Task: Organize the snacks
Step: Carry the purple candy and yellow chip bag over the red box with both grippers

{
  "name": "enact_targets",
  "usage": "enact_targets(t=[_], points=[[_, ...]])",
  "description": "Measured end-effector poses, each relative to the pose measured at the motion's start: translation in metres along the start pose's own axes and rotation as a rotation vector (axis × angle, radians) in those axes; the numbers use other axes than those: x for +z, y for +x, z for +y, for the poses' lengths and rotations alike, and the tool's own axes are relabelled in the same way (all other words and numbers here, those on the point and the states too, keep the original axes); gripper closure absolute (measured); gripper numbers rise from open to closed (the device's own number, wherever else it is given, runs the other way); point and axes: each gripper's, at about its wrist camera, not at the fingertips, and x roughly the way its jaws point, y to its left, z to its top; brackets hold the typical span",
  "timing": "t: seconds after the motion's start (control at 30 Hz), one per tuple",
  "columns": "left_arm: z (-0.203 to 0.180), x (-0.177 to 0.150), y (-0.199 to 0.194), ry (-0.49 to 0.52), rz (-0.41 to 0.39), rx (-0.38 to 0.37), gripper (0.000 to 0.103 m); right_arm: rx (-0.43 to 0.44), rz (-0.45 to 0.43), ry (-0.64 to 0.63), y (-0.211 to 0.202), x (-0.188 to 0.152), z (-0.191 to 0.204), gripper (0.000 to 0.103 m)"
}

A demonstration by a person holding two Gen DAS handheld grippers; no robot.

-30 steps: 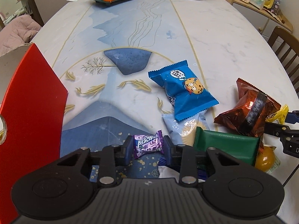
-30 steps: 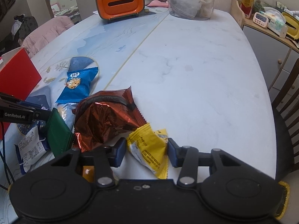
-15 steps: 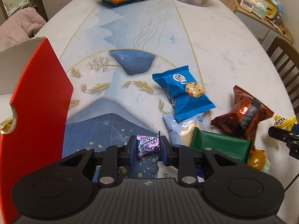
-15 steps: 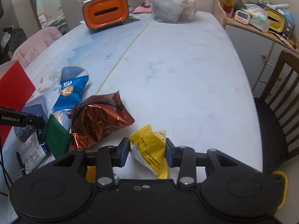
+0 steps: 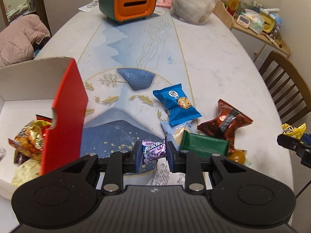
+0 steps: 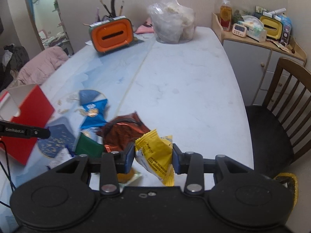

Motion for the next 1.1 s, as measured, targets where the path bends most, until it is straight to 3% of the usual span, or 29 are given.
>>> enact_targets(t=[0.23,0.53,1.1], points=[[0.022,-0.006,-0.037,-0.006,-0.035,-0.021,0.077,0.035,-0.046,-0.04,-0.032,0.008,0.04,0.066],[0.077,-0.013,-0.08,-0.04,-0.083,-0.031,0.077,0.08,-0.085,-0.104,-0.053,0.018,0.108,0.066],[0.19,-0.025,-0.136,-0.089,-0.152,0.012,0.077,0.201,-0.091,-0.21,-0.034,0.028,0.261,0.066]])
